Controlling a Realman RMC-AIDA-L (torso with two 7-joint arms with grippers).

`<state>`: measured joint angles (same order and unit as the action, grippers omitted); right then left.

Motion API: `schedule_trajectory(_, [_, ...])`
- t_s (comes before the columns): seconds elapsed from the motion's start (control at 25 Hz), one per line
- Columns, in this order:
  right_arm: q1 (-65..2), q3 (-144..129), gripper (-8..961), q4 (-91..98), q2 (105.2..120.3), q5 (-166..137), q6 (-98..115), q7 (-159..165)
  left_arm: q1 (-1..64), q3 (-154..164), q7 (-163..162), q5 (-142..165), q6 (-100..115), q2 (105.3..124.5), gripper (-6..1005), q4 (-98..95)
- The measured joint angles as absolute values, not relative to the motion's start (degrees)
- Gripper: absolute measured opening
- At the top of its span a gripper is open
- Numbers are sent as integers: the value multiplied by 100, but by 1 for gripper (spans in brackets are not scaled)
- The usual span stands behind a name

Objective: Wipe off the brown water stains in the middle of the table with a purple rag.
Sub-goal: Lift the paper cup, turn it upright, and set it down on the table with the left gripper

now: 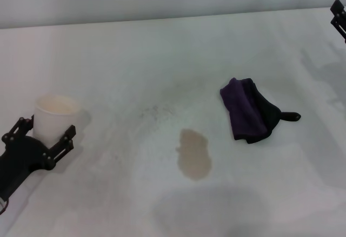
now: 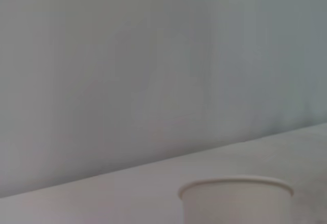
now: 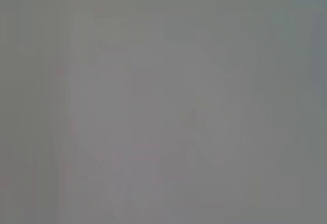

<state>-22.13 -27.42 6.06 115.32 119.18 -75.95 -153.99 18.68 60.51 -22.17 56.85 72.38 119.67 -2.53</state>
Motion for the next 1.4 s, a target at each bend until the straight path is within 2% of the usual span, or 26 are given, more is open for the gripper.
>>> schedule_trajectory(1.4, [-2153,-2822,830,599,11531,11918,-7648,-15398,1436,6019,-1204,5678,7589,12015,812,471])
